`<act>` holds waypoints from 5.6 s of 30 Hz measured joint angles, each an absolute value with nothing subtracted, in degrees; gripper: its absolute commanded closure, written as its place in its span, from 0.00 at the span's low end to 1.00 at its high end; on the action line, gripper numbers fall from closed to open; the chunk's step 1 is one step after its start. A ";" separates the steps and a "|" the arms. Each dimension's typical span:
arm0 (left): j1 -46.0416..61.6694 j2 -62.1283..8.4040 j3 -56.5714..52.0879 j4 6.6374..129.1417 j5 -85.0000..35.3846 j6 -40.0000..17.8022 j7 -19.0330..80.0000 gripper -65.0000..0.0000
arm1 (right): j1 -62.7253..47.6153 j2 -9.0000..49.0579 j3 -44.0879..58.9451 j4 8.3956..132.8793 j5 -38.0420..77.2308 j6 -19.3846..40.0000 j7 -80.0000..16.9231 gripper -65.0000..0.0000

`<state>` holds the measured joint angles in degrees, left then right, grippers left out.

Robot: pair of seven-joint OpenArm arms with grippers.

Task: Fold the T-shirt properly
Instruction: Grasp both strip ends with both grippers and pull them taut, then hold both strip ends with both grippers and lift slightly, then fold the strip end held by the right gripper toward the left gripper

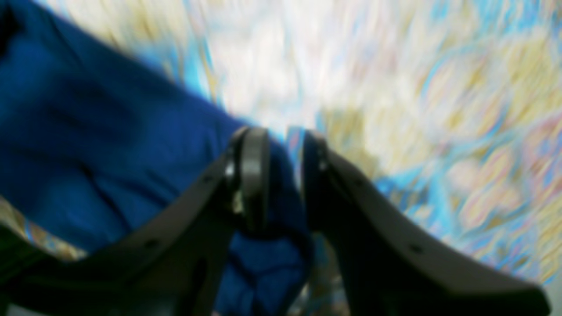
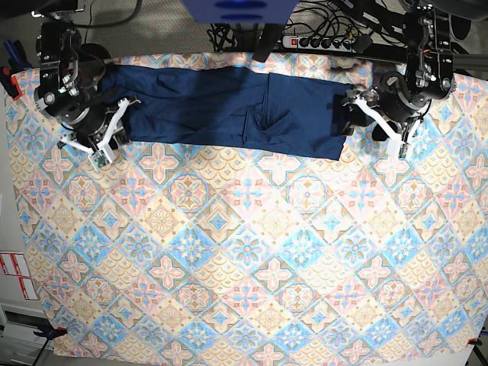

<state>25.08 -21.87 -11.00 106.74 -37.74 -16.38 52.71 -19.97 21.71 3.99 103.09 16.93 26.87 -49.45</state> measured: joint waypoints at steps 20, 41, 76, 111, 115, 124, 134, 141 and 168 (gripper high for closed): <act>24.43 -20.78 -11.03 101.95 -37.98 -16.32 52.12 0.28 | -20.64 22.15 11.57 90.28 29.12 26.94 -50.43 0.79; 22.70 -20.67 -9.87 99.42 -38.02 -16.45 52.05 0.28 | -22.11 22.52 19.44 90.30 30.79 26.79 -62.33 0.35; 22.68 -20.78 -9.89 99.42 -38.02 -16.32 52.05 0.28 | -16.56 21.89 3.42 76.53 51.57 35.38 -59.66 0.35; 22.65 -14.76 -9.89 101.43 -38.61 -16.71 52.03 0.28 | 1.02 23.14 9.50 64.62 49.71 34.92 -65.67 1.00; 22.70 -15.35 -10.55 101.41 -37.78 -16.27 52.05 0.28 | 0.73 22.83 9.50 68.79 49.23 34.72 -71.55 1.00; 22.72 -15.38 -10.50 101.41 -38.13 -16.32 52.05 0.28 | -4.43 17.69 2.48 89.25 48.95 35.09 -75.53 1.00; 22.72 -15.42 -10.48 101.41 -37.98 -16.27 52.07 0.28 | -6.61 12.01 -11.00 99.11 49.69 35.29 -75.02 1.00; 22.70 -15.40 -10.50 101.30 -37.98 -16.29 52.05 0.28 | -7.11 10.52 -13.26 99.50 49.41 35.14 -75.07 1.00; 22.70 -15.25 -10.48 101.21 -37.78 -16.27 52.07 0.28 | 8.75 11.09 -35.99 97.19 46.81 39.03 -78.70 0.85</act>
